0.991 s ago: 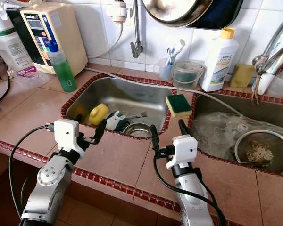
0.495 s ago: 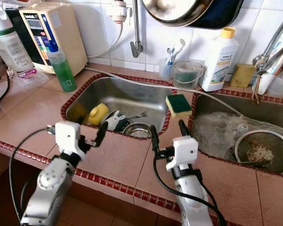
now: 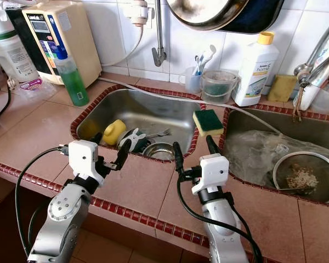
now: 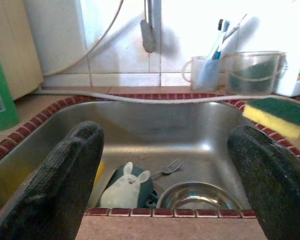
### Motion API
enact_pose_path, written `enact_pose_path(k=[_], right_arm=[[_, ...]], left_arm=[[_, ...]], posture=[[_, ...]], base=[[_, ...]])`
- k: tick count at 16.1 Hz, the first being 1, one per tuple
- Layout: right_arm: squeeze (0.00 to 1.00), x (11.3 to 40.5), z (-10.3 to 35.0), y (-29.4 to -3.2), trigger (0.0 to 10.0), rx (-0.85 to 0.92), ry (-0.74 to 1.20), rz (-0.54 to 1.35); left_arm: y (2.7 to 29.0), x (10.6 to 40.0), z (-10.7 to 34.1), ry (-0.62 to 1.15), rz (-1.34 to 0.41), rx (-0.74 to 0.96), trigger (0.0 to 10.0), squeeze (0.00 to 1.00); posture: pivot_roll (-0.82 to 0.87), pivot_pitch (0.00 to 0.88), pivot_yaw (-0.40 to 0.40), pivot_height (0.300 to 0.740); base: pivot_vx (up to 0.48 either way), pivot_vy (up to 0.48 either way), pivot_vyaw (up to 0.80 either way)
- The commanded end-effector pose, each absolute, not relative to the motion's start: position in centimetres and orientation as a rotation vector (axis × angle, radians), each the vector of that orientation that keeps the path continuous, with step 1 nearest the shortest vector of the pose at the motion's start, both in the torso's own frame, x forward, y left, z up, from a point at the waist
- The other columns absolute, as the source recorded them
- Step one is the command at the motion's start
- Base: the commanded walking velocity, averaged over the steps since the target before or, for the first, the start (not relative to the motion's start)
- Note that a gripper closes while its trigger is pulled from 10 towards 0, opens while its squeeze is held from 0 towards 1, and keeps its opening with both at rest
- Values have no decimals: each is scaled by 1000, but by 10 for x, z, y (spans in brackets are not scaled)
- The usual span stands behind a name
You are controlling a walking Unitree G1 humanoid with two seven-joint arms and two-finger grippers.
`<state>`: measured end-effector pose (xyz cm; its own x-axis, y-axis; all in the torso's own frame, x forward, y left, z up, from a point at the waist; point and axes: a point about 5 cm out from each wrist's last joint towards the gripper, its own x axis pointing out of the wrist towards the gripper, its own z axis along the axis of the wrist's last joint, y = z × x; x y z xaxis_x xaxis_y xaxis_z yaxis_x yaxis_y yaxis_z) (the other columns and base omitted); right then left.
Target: Kitchen organization
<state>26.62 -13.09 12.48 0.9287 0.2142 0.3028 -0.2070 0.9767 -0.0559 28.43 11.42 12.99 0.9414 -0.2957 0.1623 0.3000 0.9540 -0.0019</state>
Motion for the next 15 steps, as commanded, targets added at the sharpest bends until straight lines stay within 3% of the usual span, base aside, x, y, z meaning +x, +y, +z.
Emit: enact_pose_path(k=[1,5,10,15], right_arm=[[0,267,132,-128,10000,-15,-335,229],[0,269,132,-123,10000,-5,-336,239],[0,271,133,-119,10000,8,-337,251],[0,275,133,-116,10000,16,-340,260]], left_arm=[[113,284,133,-170,-301,-14,10000,0],[117,281,131,-167,-277,-2,10000,0],[144,280,130,-155,-90,-19,10000,0],[155,282,133,-159,-89,35,10000,0]], posture=[[-146,39,67,740],[-138,36,61,740],[-115,36,53,740],[-93,47,63,740]], base=[[0,0,0],[0,0,0],[0,0,0],[0,0,0]])
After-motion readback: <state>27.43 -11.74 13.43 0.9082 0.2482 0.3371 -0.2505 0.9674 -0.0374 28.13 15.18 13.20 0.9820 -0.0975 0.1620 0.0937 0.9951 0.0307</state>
